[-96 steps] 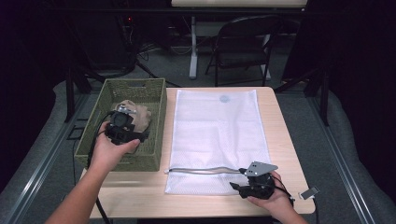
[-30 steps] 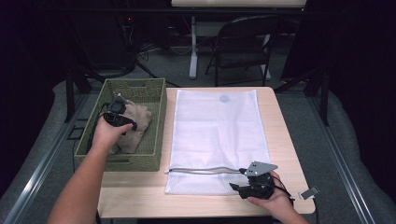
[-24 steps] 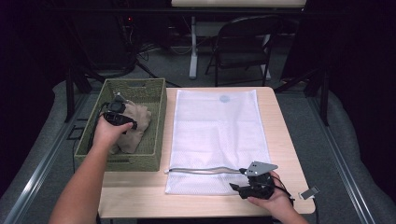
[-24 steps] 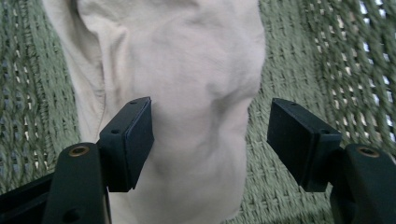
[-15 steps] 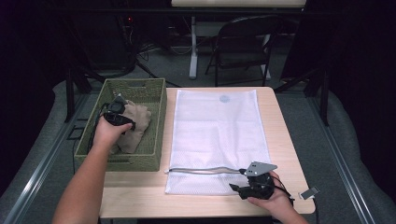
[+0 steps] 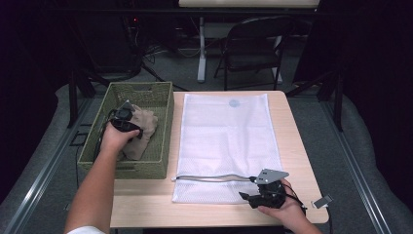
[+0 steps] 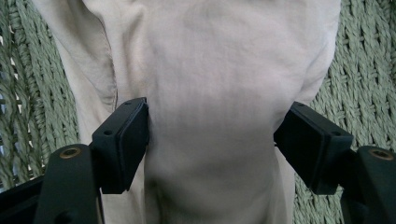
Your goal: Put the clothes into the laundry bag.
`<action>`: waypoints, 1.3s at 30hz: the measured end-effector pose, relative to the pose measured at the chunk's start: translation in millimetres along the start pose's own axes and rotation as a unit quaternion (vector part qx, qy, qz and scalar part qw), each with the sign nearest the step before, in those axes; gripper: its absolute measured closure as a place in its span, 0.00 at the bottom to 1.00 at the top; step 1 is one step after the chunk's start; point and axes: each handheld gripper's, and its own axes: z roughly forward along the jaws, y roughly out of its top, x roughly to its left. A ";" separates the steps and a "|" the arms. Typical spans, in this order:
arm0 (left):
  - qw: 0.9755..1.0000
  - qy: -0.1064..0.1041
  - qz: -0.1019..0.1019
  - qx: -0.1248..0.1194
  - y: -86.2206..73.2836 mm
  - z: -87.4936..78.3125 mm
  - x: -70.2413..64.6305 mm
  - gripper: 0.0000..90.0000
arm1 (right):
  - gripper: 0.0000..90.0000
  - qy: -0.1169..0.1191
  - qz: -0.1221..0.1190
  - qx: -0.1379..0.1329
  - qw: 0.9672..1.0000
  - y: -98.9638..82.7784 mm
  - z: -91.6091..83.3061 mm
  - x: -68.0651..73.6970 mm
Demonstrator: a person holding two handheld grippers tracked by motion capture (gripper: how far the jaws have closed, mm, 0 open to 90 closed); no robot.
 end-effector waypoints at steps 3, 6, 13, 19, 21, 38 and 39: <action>1.000 -0.001 -0.001 -0.003 0.5 1.3 1.4 0.29 | 0.36 0.000 0.001 0.001 1.000 0.0 -0.4 -0.2; 1.000 -0.002 0.002 -0.004 0.7 3.1 2.4 0.28 | 0.36 -0.001 0.001 0.001 1.000 -0.1 -0.3 -0.3; 1.000 0.007 0.025 -0.004 -0.2 9.0 -1.0 0.24 | 0.36 -0.002 0.002 0.000 1.000 -0.3 0.2 0.1; 1.000 0.010 0.021 -0.005 -0.8 10.4 0.4 0.21 | 0.36 0.001 -0.001 0.002 1.000 -0.7 0.5 -0.1; 1.000 0.009 0.017 -0.002 -0.8 11.4 1.0 0.20 | 0.36 0.000 -0.002 0.004 1.000 -0.7 0.5 0.0; 1.000 0.017 0.019 -0.006 -2.2 19.0 -2.0 0.13 | 0.36 0.008 -0.006 0.008 1.000 -1.4 2.0 0.3; 1.000 0.019 0.015 -0.006 -2.7 19.3 -2.3 0.13 | 0.36 0.008 -0.006 0.008 1.000 -1.4 2.0 0.3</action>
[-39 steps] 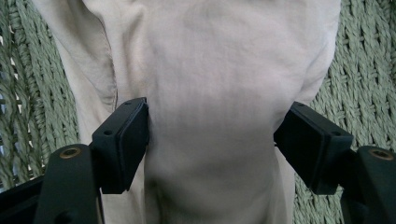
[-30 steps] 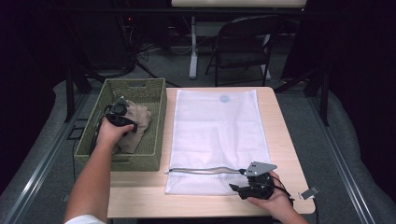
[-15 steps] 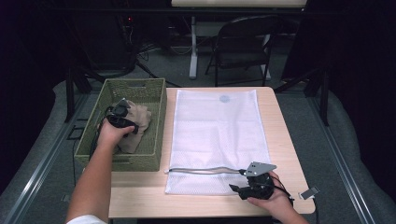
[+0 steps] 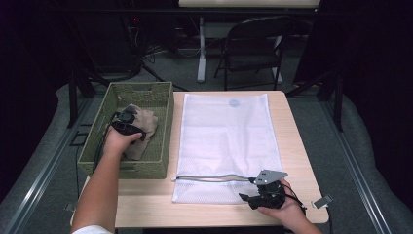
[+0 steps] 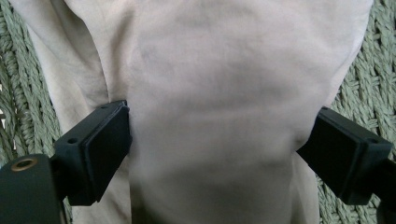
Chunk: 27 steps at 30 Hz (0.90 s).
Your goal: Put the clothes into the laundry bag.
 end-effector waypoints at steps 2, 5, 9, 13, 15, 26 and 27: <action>1.000 -0.002 -0.022 -0.006 -2.9 0.9 0.3 0.13 | 0.36 0.000 -0.001 0.000 1.000 -0.2 0.4 0.3; 0.999 -0.006 -0.036 -0.005 -5.5 1.6 2.3 0.11 | 0.36 0.001 -0.005 0.003 1.000 -0.1 0.3 0.6; 0.999 -0.006 -0.031 -0.009 -6.5 2.5 2.4 0.11 | 0.36 0.004 -0.006 0.003 1.000 0.0 0.5 1.0; 1.000 0.001 -0.016 -0.007 -7.6 4.5 -0.2 0.10 | 0.36 0.005 -0.006 0.003 1.000 -0.2 0.8 1.3; 1.000 0.004 -0.012 -0.003 -7.3 5.0 -1.5 0.09 | 0.36 0.005 -0.006 0.005 1.000 -0.2 0.9 1.4; 0.999 0.032 0.014 0.013 -5.9 11.9 -12.0 0.00 | 0.36 0.004 -0.009 0.008 1.000 -0.4 1.0 1.5; 0.999 0.030 0.015 0.013 -5.8 11.5 -11.1 0.01 | 0.36 0.006 -0.009 0.010 1.000 -0.4 0.9 1.4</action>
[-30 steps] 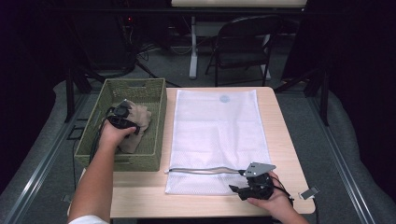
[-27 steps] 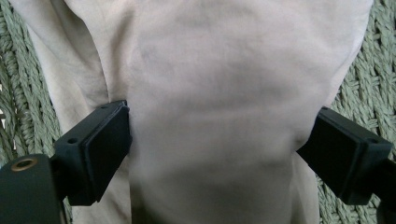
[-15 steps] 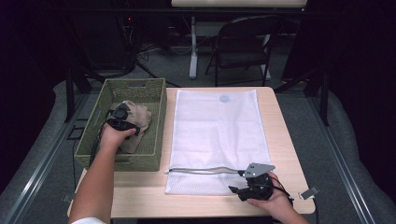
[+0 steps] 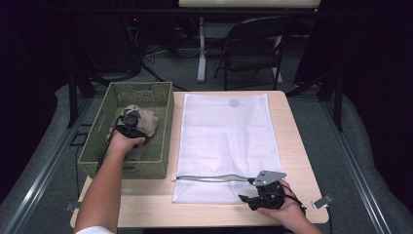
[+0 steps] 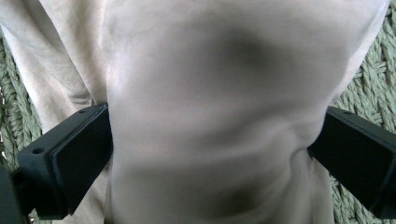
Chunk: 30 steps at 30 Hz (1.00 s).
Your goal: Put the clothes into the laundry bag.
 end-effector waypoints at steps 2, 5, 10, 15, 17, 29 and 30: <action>1.000 -0.003 -0.002 -0.001 -0.2 -0.3 0.9 0.02 | 0.36 0.000 -0.001 -0.001 1.000 -0.1 0.1 0.1; 1.000 -0.002 -0.003 -0.002 -0.2 -1.1 2.0 0.05 | 0.36 0.001 -0.001 0.000 1.000 -0.1 0.1 0.0; 1.000 -0.008 -0.009 -0.005 -0.9 -5.2 7.9 0.17 | 0.36 0.001 -0.001 0.001 1.000 -0.2 0.6 0.2; 1.000 -0.014 -0.017 -0.012 -2.2 -7.9 13.5 0.27 | 0.36 0.003 -0.002 0.001 1.000 -0.2 1.1 0.3; 1.000 -0.017 -0.020 -0.013 -2.4 -9.2 16.2 0.34 | 0.36 0.001 -0.001 0.001 1.000 -0.3 1.2 0.2; 1.000 -0.010 -0.024 -0.018 -2.6 -16.4 20.4 0.52 | 0.36 0.004 -0.001 0.003 1.000 -0.6 2.8 0.5; 0.999 -0.011 -0.025 -0.020 -2.8 -17.1 21.1 0.52 | 0.36 0.004 -0.001 0.003 1.000 -0.6 3.0 0.4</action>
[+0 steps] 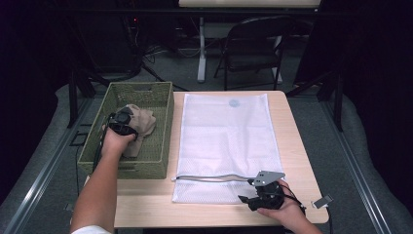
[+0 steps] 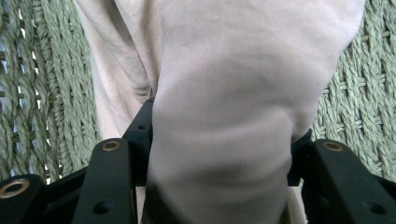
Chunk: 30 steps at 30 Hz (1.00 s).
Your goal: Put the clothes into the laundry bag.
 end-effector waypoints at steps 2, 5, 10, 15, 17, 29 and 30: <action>1.000 0.000 0.002 -0.001 -0.1 -0.9 0.8 0.54 | 0.36 0.000 0.000 0.000 1.000 0.0 -0.1 0.1; 1.000 -0.001 0.003 -0.002 -0.4 -3.0 1.7 0.55 | 0.36 0.000 -0.002 0.004 1.000 0.3 -1.0 -0.3; 1.000 0.000 0.003 -0.010 -1.4 -8.0 3.7 0.55 | 0.36 0.000 0.000 -0.001 1.000 0.0 0.1 0.0; 1.000 0.004 0.004 -0.015 -2.7 -12.9 6.6 0.55 | 0.36 -0.001 -0.002 0.002 1.000 0.3 -0.2 -0.1; 1.000 0.005 0.002 -0.016 -3.4 -14.9 8.9 0.55 | 0.36 -0.001 -0.002 0.002 1.000 0.3 -0.1 -0.1; 0.999 0.005 0.005 -0.039 -6.4 -34.0 14.2 0.55 | 0.36 -0.002 -0.001 0.001 1.000 0.6 0.1 0.4; 0.999 0.005 0.008 -0.040 -6.0 -36.8 14.1 0.55 | 0.36 -0.002 -0.001 0.001 1.000 0.6 0.1 0.4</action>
